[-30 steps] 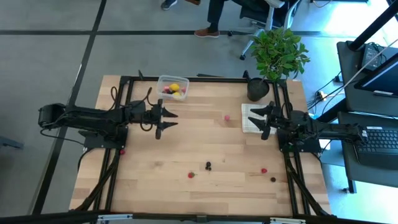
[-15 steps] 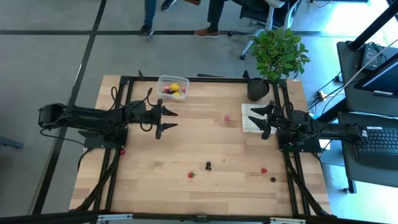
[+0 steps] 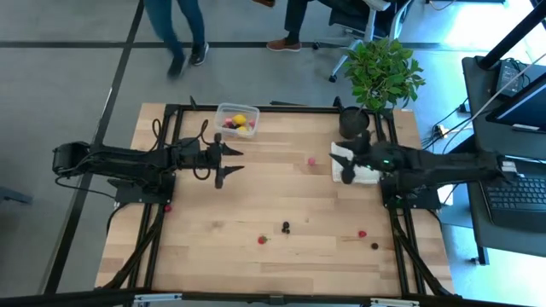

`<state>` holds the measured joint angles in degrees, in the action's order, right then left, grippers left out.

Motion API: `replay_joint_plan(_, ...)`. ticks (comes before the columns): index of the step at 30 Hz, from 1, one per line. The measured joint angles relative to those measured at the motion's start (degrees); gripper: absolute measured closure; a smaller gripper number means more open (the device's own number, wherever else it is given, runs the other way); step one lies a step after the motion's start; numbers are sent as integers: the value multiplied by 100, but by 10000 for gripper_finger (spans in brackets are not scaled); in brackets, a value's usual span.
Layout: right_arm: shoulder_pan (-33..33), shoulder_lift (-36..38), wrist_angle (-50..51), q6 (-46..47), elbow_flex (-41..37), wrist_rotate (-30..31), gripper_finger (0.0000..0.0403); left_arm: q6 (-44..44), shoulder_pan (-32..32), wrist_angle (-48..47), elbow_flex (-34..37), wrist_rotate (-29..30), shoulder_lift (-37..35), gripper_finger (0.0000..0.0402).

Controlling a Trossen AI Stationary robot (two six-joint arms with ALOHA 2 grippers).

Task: Pick and placing Produce into tupperware
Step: Put the pink peach into the transparent bin

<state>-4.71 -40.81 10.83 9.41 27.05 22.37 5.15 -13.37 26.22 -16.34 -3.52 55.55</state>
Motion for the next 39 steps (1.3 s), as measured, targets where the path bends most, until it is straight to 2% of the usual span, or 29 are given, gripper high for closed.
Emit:
replay_joint_plan(2,0,-581,357,29,382,247,180,4,0,0,0,8,0,188)
replay_joint_plan(11,-23,-2931,597,532,1497,251,180,-9,0,-17,0,5,0,188)
replay_joint_plan(13,-95,-3295,686,666,1685,103,180,-38,0,-28,0,-33,0,188)
replay_joint_plan(16,-264,-3736,808,1044,1954,-433,180,-60,0,-116,0,-56,0,188)
replay_joint_plan(18,-344,-3996,855,1138,2066,-639,180,-169,0,-177,0,-56,0,188)
replay_joint_plan(24,-534,-4602,1006,1569,2157,-710,180,-485,0,-479,0,-62,2,188)
replay_joint_plan(39,-872,-5471,949,1869,2157,-850,180,-625,7,-737,0,-67,2,188)
